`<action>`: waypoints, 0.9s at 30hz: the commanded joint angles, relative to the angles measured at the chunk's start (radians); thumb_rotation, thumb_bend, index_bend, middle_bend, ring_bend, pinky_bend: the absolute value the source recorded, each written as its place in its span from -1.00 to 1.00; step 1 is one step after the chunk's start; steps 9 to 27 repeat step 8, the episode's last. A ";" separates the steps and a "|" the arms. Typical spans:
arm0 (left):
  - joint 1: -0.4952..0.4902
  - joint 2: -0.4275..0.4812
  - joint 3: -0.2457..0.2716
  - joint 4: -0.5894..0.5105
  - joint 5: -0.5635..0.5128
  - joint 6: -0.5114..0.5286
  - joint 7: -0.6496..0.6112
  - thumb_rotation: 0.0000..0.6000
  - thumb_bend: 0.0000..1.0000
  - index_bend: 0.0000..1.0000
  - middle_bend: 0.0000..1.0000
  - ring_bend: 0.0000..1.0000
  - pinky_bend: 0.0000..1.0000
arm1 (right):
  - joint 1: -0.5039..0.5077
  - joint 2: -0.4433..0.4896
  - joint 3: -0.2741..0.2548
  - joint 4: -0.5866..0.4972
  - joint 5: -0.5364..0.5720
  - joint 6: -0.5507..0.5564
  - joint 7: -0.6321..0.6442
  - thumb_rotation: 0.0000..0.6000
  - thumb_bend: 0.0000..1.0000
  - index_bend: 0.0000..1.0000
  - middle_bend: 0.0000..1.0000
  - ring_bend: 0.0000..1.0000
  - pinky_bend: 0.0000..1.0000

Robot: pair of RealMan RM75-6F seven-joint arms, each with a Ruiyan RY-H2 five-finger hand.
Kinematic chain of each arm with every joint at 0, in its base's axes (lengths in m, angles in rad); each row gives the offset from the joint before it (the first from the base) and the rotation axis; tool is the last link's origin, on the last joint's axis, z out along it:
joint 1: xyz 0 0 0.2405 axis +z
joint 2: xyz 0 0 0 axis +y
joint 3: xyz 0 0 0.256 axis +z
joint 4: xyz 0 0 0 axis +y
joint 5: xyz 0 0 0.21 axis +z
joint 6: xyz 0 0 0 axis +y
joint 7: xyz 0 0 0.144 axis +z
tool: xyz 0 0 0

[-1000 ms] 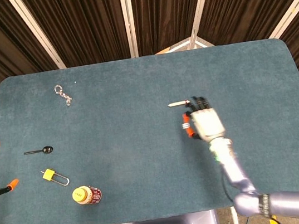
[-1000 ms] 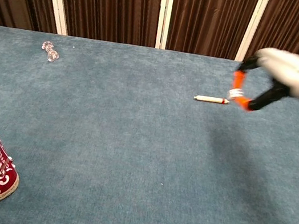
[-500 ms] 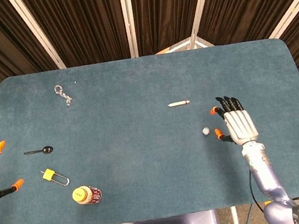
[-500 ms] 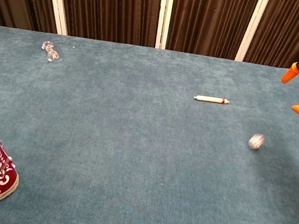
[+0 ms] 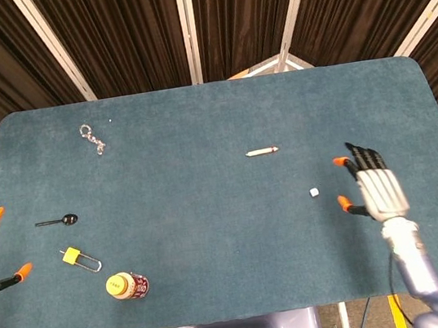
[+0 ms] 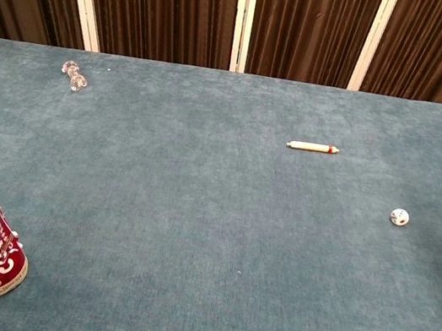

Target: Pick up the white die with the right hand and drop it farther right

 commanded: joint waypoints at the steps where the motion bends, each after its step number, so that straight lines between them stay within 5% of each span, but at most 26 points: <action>1: 0.004 0.000 0.002 -0.001 0.003 0.007 0.005 1.00 -0.75 -1.00 -1.00 -1.00 -1.00 | -0.083 0.055 -0.063 0.070 -0.104 0.063 0.101 1.00 -0.61 -0.66 -1.00 -1.00 -1.00; 8: 0.011 -0.007 0.010 0.003 0.009 0.015 0.027 1.00 -0.75 -1.00 -1.00 -1.00 -1.00 | -0.203 0.083 -0.122 0.188 -0.242 0.201 0.245 1.00 -0.65 -0.78 -1.00 -1.00 -1.00; 27: 0.011 -0.007 0.010 0.003 0.009 0.015 0.027 1.00 -0.75 -1.00 -1.00 -1.00 -1.00 | -0.203 0.083 -0.122 0.188 -0.242 0.201 0.245 1.00 -0.65 -0.78 -1.00 -1.00 -1.00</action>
